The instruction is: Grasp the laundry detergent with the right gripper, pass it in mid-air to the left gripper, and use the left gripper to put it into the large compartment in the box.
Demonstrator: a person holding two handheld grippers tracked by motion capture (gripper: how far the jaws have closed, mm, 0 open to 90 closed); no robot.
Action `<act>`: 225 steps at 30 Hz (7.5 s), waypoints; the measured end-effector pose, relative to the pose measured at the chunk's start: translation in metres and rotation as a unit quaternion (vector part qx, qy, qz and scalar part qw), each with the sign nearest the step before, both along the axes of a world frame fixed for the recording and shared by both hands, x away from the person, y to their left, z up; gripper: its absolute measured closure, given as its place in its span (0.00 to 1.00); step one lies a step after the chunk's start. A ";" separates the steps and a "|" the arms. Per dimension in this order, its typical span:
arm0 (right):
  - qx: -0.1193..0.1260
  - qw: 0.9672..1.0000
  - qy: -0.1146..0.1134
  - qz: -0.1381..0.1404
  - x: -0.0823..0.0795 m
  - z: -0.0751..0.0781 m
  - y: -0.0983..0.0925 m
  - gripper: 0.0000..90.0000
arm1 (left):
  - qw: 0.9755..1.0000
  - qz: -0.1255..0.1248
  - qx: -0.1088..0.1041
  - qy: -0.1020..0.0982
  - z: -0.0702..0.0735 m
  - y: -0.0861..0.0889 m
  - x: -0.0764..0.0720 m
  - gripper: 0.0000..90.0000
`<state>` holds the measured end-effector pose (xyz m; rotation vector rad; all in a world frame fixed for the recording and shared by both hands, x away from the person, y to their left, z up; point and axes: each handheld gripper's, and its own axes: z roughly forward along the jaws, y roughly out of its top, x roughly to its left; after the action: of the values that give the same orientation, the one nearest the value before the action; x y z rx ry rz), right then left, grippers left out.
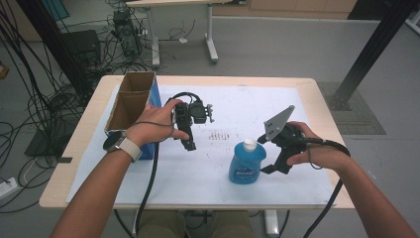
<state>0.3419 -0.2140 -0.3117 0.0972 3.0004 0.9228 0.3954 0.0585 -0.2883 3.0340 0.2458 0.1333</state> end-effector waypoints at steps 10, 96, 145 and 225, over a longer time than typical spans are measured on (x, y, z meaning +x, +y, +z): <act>0.001 1.000 0.000 0.001 0.000 0.000 0.001 0.06 | 1.000 0.001 0.002 0.000 0.001 0.001 0.000 0.12; 0.010 1.000 0.003 0.002 0.001 -0.009 0.004 0.06 | 1.000 0.004 -0.003 -0.003 0.000 0.002 0.001 0.12; 0.053 0.999 0.004 -0.001 0.003 -0.038 0.009 0.09 | 1.000 0.007 0.001 0.003 -0.008 0.002 0.002 0.12; 0.125 0.992 -0.008 0.011 0.004 -0.067 0.009 0.27 | 1.000 0.012 0.002 0.010 -0.015 -0.001 0.005 0.12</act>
<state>0.3457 -0.2048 -0.3790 0.0553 2.8622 1.2903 0.4005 0.0579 -0.3036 3.0392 0.2833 0.1069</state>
